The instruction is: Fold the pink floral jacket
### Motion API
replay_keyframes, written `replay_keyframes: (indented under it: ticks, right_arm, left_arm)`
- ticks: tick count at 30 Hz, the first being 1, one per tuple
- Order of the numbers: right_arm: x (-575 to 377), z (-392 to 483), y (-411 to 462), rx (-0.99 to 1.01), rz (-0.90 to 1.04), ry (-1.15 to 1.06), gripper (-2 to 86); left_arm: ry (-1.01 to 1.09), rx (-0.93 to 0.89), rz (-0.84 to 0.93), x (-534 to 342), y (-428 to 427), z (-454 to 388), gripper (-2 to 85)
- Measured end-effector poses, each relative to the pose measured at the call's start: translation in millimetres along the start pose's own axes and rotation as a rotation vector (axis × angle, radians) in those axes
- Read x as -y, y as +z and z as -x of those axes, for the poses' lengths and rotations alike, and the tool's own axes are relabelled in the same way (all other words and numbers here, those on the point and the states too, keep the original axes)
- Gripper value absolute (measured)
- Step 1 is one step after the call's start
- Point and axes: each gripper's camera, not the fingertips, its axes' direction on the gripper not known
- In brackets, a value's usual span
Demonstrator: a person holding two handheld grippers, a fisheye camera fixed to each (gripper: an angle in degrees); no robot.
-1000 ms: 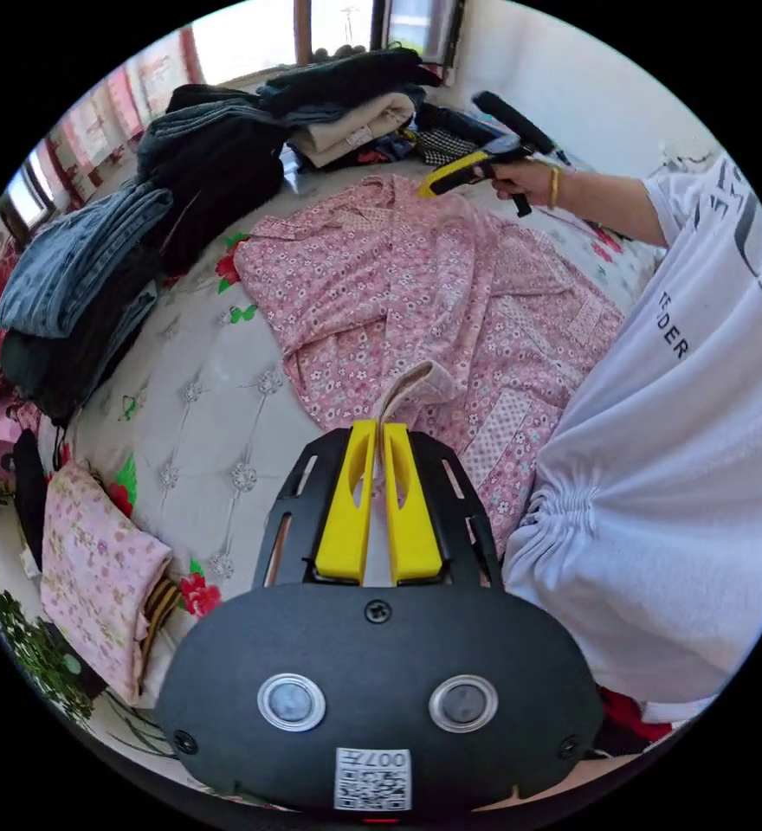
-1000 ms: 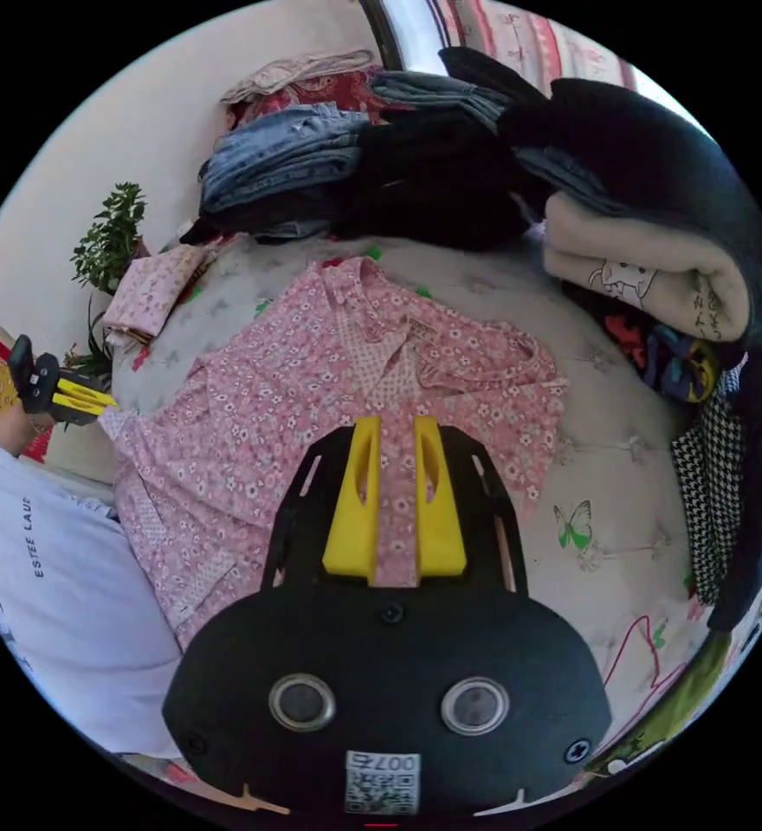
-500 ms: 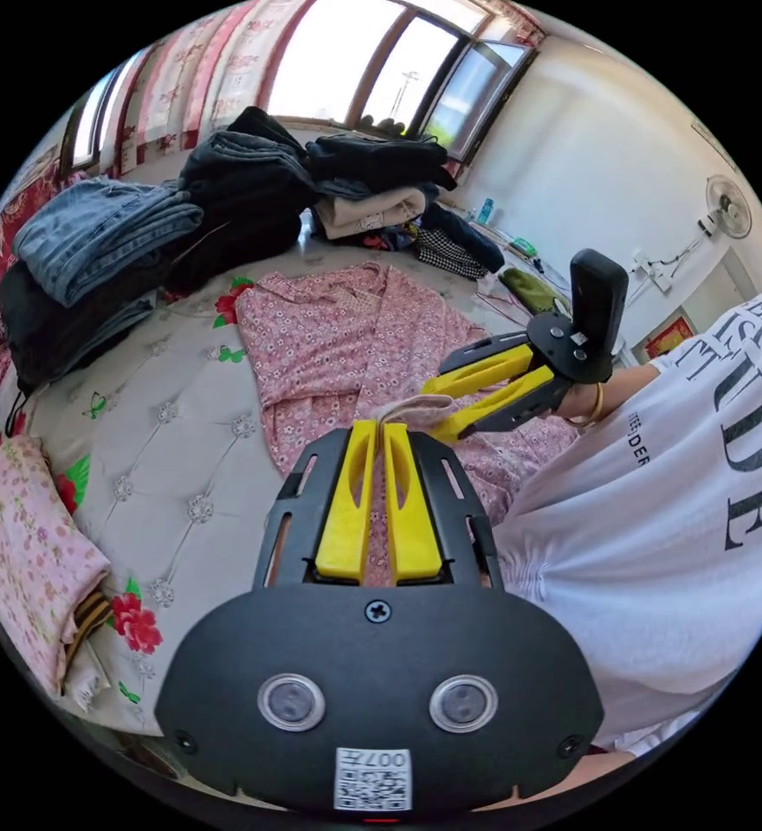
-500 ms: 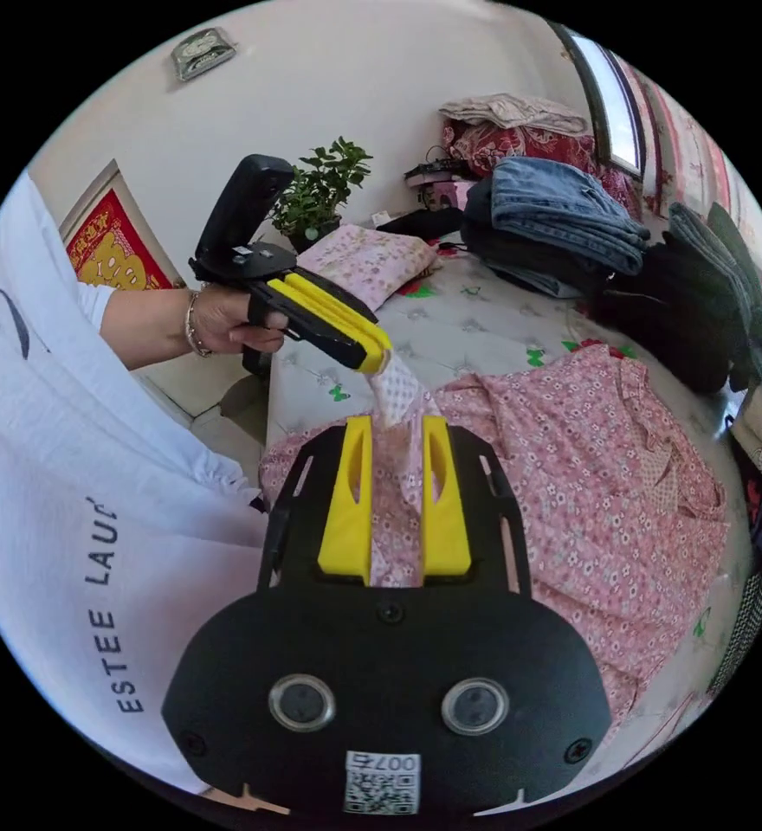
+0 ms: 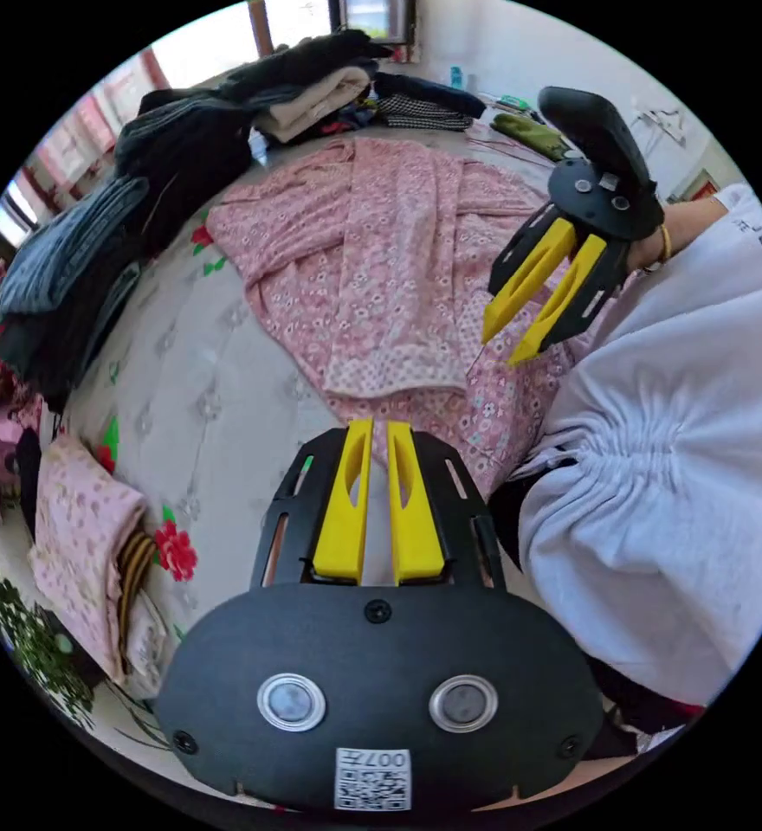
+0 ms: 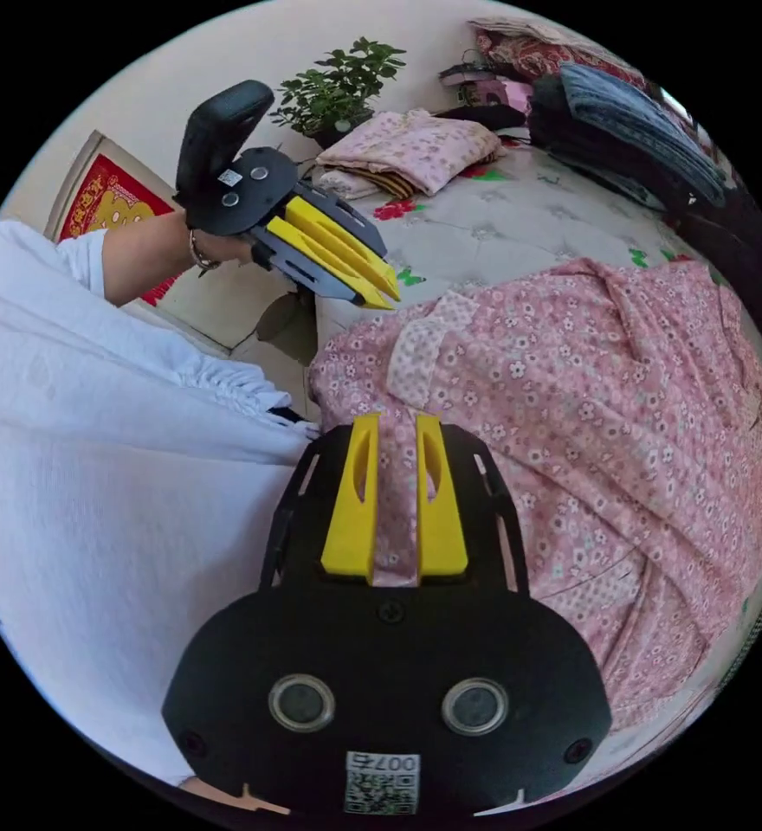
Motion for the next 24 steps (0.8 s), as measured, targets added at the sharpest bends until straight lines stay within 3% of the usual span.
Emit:
replay_keyframes:
  ticks: [4,11,18,24]
  right_arm:
    - [-26.1,-7.9,-35.6,-0.156,-0.173,0.125,3.1]
    - [-37.2,-56.3,-50.7,-0.443,-0.133,0.33,3.0]
    - [-11.3,-97.3,-29.3,-0.495,0.034,0.4,1.1]
    - [-27.8,-73.0,-64.3,-0.496,-0.039,0.294,-0.1]
  left_arm:
    - [-0.15,-0.033,-0.119,-23.6,-12.2,10.2,-0.2]
    - [-0.195,-0.134,-0.23,0.6,-5.5,25.2,3.3]
    - [-0.147,-0.135,-0.077,32.8,33.8,26.7,6.7]
    - [-0.151,-0.11,-0.035,31.1,41.3,40.0,8.6]
